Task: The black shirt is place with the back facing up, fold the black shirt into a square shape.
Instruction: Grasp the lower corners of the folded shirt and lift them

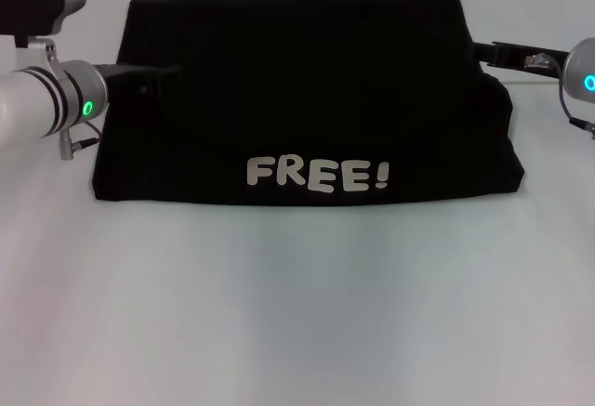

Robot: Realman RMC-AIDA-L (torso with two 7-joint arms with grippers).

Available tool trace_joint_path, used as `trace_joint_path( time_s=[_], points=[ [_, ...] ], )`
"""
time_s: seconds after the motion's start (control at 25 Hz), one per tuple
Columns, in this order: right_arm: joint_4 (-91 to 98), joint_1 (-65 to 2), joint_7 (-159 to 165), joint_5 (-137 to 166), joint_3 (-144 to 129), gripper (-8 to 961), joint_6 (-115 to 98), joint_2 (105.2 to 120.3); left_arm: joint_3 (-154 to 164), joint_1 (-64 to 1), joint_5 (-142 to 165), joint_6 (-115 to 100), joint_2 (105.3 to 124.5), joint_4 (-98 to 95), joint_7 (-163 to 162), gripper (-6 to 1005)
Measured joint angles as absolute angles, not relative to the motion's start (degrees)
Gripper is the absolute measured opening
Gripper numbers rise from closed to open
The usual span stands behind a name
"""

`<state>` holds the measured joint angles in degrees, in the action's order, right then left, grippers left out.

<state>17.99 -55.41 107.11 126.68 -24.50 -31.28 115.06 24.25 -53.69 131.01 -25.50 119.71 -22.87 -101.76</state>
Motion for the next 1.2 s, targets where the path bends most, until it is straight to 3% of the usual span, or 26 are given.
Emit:
trace_joint_path(
  time_s=[0.12, 0.88, 1.2],
  points=[
    [18.38, -54.88, 107.26, 126.66, -24.13, 627, -32.97, 114.71, 24.18, -52.77, 130.88, -29.35, 119.79, -25.52, -103.89, 806],
    [24.54, -48.25, 109.65, 125.58, -23.84, 626, -57.70, 113.03, 24.21, -38.98, 131.58, -53.18, 119.75, -41.49, -112.15, 798],
    [24.61, -44.70, 109.75, 122.06, -23.86, 626, -59.36, 113.10, 26.43, -37.00, 136.96, -53.08, 120.17, -41.74, -110.96, 798]
  ],
)
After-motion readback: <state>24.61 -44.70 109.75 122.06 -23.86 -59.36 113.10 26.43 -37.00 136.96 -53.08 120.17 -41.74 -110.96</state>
